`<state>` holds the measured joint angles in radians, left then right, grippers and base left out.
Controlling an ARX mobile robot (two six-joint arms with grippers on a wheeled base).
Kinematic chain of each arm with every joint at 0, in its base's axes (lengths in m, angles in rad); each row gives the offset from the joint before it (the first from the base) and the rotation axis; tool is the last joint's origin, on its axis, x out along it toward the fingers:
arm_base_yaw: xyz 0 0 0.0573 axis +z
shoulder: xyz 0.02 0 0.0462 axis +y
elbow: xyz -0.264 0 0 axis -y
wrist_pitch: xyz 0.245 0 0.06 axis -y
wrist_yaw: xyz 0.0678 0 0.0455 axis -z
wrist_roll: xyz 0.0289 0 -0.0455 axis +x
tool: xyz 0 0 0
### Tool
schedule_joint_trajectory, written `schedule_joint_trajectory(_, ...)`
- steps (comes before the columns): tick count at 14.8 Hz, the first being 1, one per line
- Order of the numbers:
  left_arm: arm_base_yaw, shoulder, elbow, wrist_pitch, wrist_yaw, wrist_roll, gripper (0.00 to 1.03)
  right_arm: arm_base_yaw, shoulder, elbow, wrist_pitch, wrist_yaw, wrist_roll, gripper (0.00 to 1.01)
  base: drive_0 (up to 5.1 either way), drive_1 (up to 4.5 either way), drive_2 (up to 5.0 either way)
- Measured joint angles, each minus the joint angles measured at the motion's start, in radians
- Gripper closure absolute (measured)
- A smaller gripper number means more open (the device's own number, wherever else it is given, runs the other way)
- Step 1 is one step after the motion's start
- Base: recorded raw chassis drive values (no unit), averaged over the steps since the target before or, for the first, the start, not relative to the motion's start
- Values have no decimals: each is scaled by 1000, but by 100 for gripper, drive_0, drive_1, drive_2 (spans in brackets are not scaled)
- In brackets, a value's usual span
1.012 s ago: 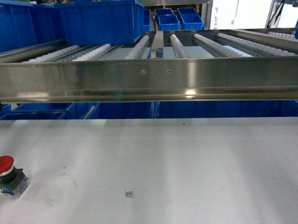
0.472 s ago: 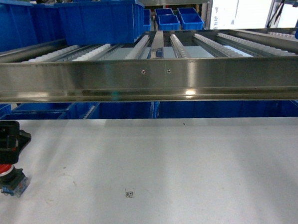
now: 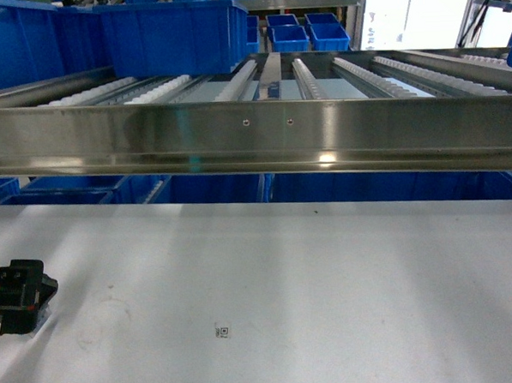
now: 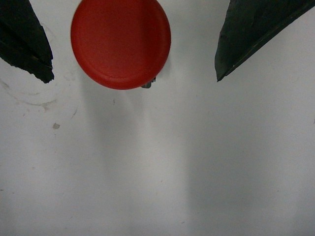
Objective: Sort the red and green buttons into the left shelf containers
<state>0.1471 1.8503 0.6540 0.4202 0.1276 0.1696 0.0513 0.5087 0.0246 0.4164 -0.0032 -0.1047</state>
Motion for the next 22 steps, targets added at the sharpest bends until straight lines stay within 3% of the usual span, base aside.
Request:
schedule_joint_trajectory(9, 59, 87, 31, 32, 42, 14, 5, 0, 0, 0, 0, 0, 0, 73, 0, 0, 0)
schedule_joint_trajectory(20, 26, 154, 121, 29, 57, 40, 5, 0, 0, 0, 0, 0, 0, 73, 0, 0, 0)
schedule_joint_trajectory(21, 24, 158, 128, 25, 56, 42, 8, 0, 0, 0, 0, 0, 0, 73, 0, 0, 0)
schedule_joint_trajectory(22, 19, 163, 133, 16, 56, 42, 19, 0, 0, 0, 0, 0, 0, 73, 0, 0, 0)
